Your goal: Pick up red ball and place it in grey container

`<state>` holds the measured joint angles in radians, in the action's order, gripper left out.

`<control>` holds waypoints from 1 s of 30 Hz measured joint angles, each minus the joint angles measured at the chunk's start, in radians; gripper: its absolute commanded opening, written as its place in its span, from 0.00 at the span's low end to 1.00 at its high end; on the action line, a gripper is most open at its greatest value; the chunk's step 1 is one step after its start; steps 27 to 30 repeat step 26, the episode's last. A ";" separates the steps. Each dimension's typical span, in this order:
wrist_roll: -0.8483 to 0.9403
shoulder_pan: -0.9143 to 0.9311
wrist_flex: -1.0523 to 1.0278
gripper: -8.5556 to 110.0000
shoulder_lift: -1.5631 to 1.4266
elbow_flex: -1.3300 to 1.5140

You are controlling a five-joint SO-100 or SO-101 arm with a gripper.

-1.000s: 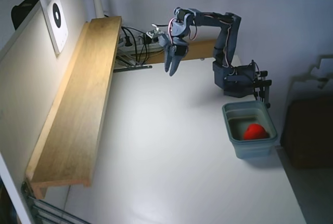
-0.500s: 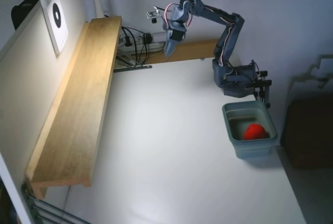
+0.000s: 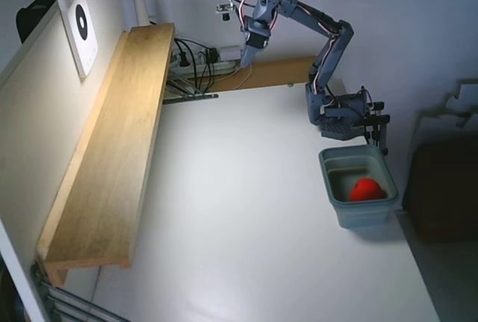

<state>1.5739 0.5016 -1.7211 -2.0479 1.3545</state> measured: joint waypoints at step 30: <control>0.000 0.012 -0.018 0.05 -0.002 0.000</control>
